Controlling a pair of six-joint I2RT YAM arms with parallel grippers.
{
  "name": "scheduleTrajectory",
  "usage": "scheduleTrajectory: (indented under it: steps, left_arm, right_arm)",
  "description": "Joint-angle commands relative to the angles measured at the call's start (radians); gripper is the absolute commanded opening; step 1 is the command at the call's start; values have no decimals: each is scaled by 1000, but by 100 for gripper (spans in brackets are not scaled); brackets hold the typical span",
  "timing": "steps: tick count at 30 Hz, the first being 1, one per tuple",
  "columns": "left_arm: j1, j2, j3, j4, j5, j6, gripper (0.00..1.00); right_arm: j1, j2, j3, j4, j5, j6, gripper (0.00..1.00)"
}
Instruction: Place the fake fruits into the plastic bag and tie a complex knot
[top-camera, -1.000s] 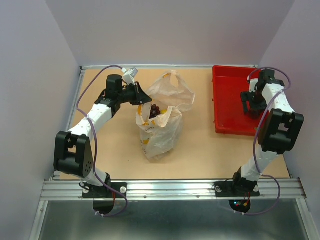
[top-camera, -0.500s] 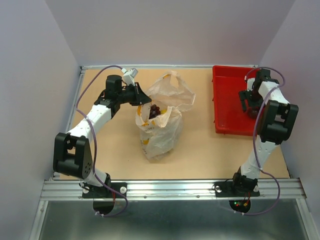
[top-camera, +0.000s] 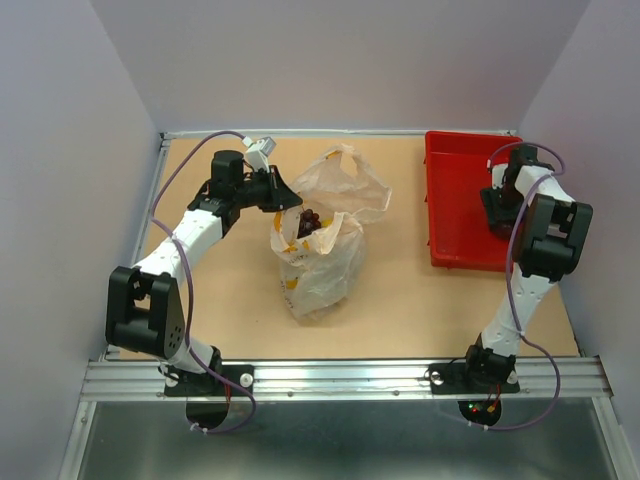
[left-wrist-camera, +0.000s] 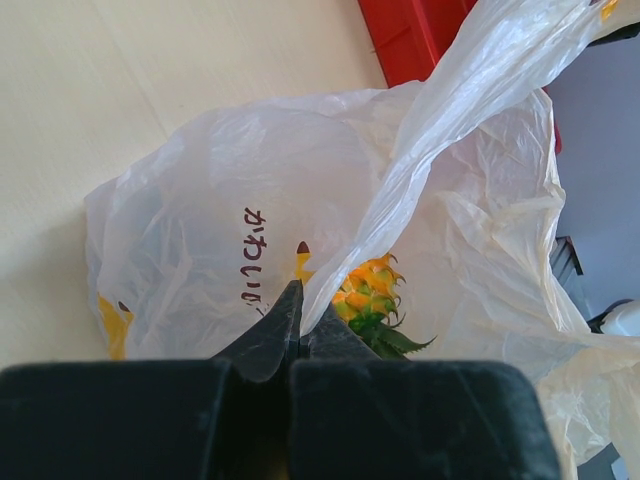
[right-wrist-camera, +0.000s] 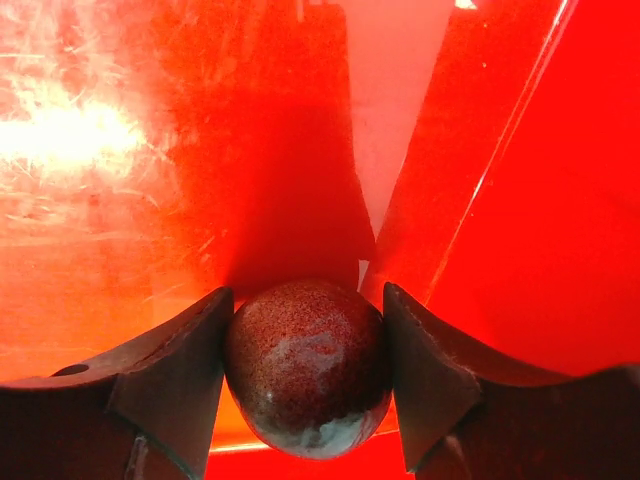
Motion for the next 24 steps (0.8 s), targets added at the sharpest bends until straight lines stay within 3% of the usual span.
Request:
scheduleTrajectory:
  steps: [1,6,8,11,13,16,24]
  left_arm:
    - [7,-55,-6,15,10,24,0]
    - [10,-58,-1,10,11,31,0]
    - [10,-63,-3,10,11,31,0]
    - [10,-66,-6,6,14,38,0]
    - [10,-63,-9,4,14,38,0]
    - [10,-55,-18,7,22,24,0]
    - [10,-67,2,6,36,26,0]
  right_arm:
    - [-9,-51,20,25,-35,-6,37]
    - [-9,-142,89,-85,-111,0,27]
    - [-7,-172,148,-183,-237,12,27]
    - [22,-192,366,-326,-476,58,25]
    - [49,-214,429,-369,-697,78,25]
    - [140,-298,463,-296,-878,185,27]
    - [592,-307,587,-118,-883,296,30]
